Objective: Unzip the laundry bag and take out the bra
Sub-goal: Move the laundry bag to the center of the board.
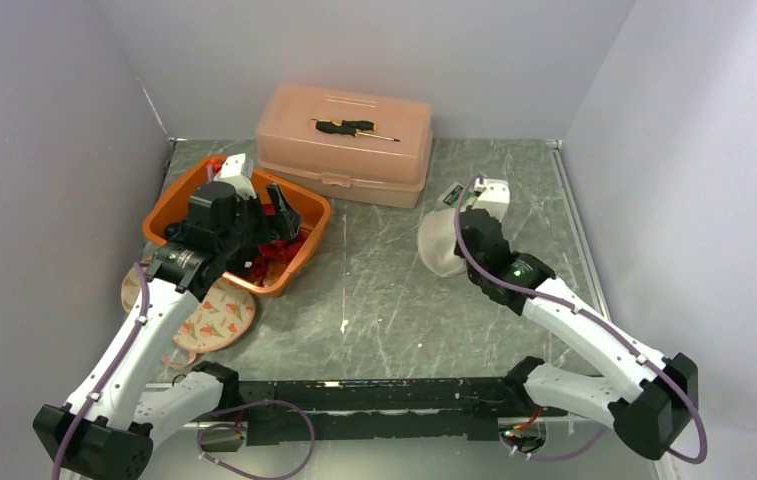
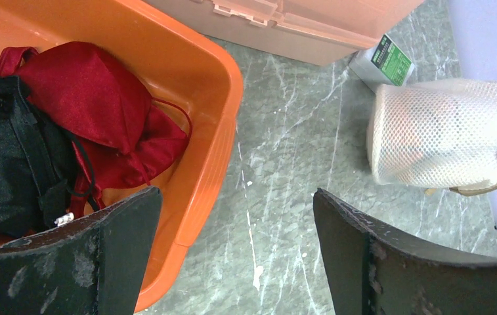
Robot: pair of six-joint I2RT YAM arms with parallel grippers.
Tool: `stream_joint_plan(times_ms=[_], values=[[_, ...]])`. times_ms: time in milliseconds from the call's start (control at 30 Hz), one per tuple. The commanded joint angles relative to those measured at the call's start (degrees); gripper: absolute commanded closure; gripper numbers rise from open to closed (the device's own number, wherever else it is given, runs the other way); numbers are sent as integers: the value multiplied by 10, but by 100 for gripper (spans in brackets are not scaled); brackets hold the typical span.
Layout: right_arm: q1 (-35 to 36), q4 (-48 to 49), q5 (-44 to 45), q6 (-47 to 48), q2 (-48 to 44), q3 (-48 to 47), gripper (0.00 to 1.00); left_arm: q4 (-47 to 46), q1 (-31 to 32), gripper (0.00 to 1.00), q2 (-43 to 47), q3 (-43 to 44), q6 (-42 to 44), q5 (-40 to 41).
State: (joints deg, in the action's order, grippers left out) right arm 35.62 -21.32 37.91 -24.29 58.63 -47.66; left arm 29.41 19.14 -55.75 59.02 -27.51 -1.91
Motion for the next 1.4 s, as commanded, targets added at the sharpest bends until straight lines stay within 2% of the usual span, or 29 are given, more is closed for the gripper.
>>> stream_joint_plan(times_ms=[0,133,300,500,600,733,967,1133,1267,1367], values=[[64,-64,43,39,32,-81,100,-17,2,9,7,-1,-1,-2],[128,-138,29,48,97,-130,100,-22,2,9,11,-3,6,-9],[198,-230,79,29,176,-168,100,-52,2,8,19,-16,20,-45],[263,-234,103,34,213,-165,100,-63,2,8,0,-14,26,-102],[288,-223,103,55,235,-179,100,-45,3,9,-18,1,23,-99],[324,-270,166,87,272,-240,100,-38,3,9,-20,2,26,-78],[330,-358,243,115,235,-287,100,-27,3,9,-3,1,35,-40],[328,-434,281,83,207,-291,100,-38,3,9,5,-8,33,-35],[331,-407,276,92,204,-252,100,-31,3,9,0,-4,29,-36],[334,-393,260,55,237,-228,100,-30,3,9,0,-5,28,-34]])
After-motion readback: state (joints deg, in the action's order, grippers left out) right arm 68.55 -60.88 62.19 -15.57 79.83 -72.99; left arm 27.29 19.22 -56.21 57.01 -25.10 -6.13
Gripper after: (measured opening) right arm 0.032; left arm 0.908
